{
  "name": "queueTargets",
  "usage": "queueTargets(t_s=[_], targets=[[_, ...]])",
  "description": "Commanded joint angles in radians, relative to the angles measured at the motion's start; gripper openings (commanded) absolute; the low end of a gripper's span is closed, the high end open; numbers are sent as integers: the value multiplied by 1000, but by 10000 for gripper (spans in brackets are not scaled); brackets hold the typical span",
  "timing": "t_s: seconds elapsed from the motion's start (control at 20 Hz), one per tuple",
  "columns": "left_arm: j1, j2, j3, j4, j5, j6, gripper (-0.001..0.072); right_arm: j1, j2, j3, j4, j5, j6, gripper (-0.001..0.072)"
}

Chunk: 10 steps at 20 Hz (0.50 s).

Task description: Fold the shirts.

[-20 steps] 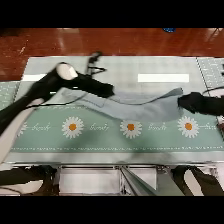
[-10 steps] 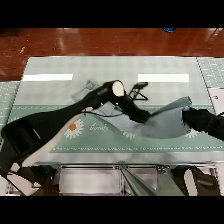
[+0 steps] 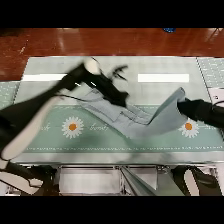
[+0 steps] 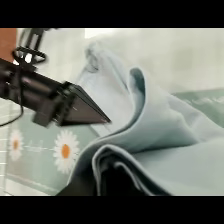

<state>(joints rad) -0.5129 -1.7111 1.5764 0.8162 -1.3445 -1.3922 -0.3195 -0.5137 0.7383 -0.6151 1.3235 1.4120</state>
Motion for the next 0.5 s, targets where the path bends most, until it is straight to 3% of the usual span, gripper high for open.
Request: queueTargets(t_s=[0.0, 0.2, 0.45], targets=[[241, 170, -5, 148, -109, -32, 18, 34, -147, 12, 181, -87, -154, 19], [420, 431, -41, 217, -75, -64, 17, 323, -381, 112, 180, -277, -206, 18], [441, 719, -176, 217, -23, -117, 17, 608, -781, 377, 180, -460, -239, 19]])
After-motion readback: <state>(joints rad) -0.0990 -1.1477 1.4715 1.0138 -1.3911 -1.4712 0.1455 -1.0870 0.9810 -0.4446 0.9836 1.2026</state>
